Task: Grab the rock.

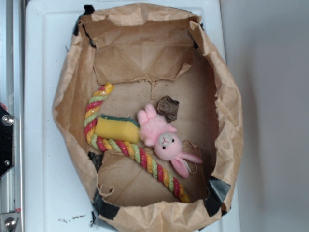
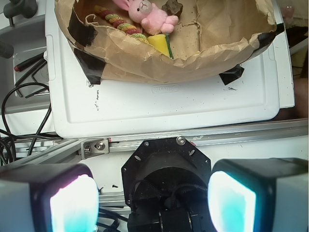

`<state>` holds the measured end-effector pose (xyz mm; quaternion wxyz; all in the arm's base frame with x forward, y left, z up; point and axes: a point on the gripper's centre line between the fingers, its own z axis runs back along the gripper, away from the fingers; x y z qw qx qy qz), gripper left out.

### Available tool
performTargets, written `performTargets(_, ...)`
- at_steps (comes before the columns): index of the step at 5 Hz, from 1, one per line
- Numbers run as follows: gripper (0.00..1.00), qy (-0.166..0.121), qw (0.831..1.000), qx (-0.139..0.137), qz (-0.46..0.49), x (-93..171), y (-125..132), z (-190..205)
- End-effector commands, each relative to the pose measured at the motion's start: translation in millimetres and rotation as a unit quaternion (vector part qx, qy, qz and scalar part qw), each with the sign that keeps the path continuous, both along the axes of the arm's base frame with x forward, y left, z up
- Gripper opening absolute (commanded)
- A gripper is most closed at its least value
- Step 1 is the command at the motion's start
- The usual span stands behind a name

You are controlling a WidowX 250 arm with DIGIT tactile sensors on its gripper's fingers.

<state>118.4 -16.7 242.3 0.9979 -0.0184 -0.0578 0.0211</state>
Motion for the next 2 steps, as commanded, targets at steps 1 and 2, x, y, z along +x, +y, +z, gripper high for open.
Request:
performTargets(1, 1.0, 0.0, 1.0, 0.0, 0.0, 0.0, 0.0, 0.0)
performTargets(2, 1.0, -0.038, 0.999, 0.007, 0.029, 50.0, 6.0, -15.4)
